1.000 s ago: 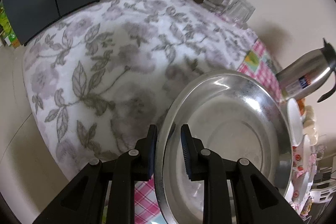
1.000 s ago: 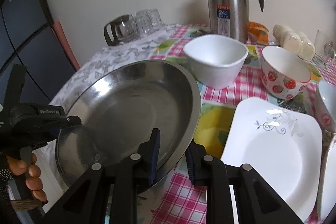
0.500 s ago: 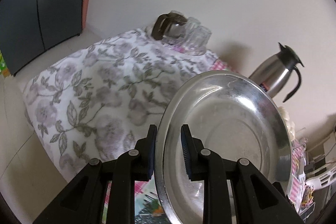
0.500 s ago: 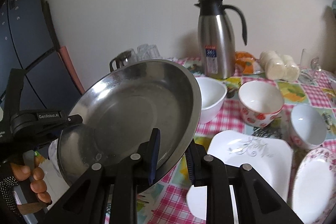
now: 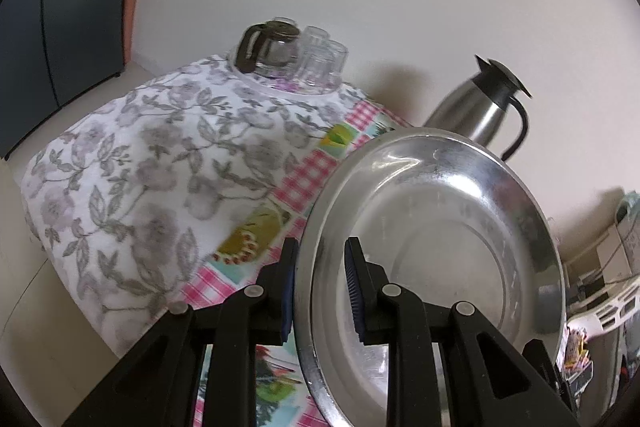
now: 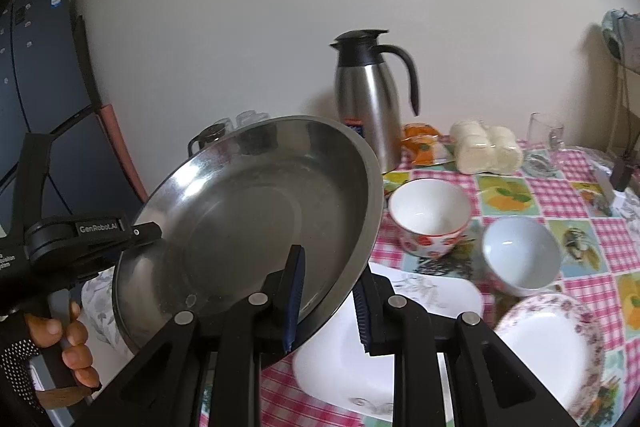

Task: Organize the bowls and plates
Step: 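Lift the steel tray with both grippers and carry it past the bowls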

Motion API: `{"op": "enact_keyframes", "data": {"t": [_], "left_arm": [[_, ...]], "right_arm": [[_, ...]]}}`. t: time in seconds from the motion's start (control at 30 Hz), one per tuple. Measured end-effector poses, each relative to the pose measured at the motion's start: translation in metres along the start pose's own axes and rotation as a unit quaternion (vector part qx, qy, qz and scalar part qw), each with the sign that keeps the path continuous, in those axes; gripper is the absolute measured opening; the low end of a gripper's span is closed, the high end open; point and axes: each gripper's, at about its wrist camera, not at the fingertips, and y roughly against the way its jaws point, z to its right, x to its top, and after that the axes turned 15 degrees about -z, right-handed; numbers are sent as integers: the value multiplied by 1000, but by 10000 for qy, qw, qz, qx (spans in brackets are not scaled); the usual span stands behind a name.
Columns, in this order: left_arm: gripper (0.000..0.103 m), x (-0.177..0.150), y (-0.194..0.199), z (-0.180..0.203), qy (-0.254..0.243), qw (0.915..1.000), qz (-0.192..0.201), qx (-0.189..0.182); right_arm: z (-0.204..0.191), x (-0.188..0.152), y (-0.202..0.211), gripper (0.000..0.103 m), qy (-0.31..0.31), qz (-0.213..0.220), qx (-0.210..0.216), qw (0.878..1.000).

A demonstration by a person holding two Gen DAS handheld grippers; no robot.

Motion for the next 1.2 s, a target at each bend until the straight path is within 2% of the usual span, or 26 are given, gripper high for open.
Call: {"op": "enact_keyframes", "data": {"t": [0.77, 1.2], "left_arm": [[24, -46, -12, 92, -849, 9958, -244, -231], [24, -64, -33, 117, -1151, 9911, -647, -190]], "right_arm": [[83, -16, 46, 25, -343, 89, -495, 9981], [118, -28, 48, 25, -702, -177, -591, 9956]]}}
